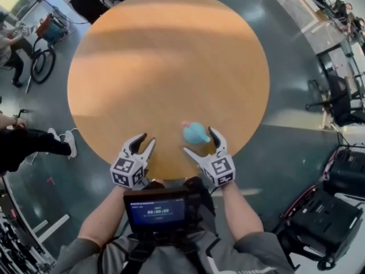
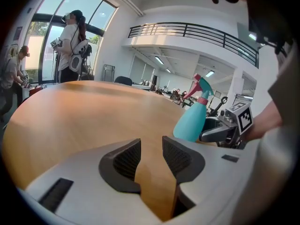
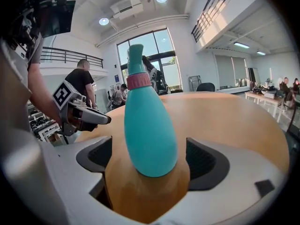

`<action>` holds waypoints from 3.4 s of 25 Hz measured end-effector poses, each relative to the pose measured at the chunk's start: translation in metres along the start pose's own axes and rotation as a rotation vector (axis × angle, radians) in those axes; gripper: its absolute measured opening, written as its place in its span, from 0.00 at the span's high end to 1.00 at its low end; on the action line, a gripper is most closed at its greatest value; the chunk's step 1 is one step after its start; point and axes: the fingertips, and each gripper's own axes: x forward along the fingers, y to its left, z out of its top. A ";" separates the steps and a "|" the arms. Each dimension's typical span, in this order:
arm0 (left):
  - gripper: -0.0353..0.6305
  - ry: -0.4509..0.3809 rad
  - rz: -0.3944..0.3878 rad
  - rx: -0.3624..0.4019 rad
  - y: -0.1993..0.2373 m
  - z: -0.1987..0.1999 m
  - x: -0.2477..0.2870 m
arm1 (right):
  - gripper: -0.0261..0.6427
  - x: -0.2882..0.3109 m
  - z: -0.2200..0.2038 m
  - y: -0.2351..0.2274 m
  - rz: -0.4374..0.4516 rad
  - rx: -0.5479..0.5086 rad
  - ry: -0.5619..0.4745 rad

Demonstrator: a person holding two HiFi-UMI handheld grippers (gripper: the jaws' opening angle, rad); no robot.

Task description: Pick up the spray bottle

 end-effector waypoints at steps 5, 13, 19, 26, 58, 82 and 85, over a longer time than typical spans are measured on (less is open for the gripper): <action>0.72 -0.003 -0.005 -0.001 0.000 0.003 0.004 | 0.23 0.011 0.009 0.002 -0.004 0.000 0.000; 0.72 -0.016 -0.014 0.009 0.002 0.015 0.011 | 0.23 0.030 0.011 0.000 0.008 -0.033 -0.027; 0.72 -0.014 -0.021 0.017 -0.001 0.022 0.016 | 0.23 0.037 0.021 0.000 0.006 -0.050 -0.044; 0.72 -0.037 -0.036 0.011 -0.005 0.032 0.016 | 0.23 0.044 0.028 -0.001 -0.012 -0.055 -0.032; 0.94 -0.170 -0.108 0.012 -0.006 0.084 0.005 | 0.29 0.032 0.094 -0.008 -0.014 -0.074 -0.089; 0.94 -0.406 -0.121 0.149 -0.034 0.212 -0.058 | 0.29 -0.056 0.223 0.010 -0.030 -0.127 -0.231; 0.94 -0.403 -0.146 0.150 -0.041 0.224 -0.063 | 0.29 -0.070 0.243 0.006 -0.051 -0.122 -0.253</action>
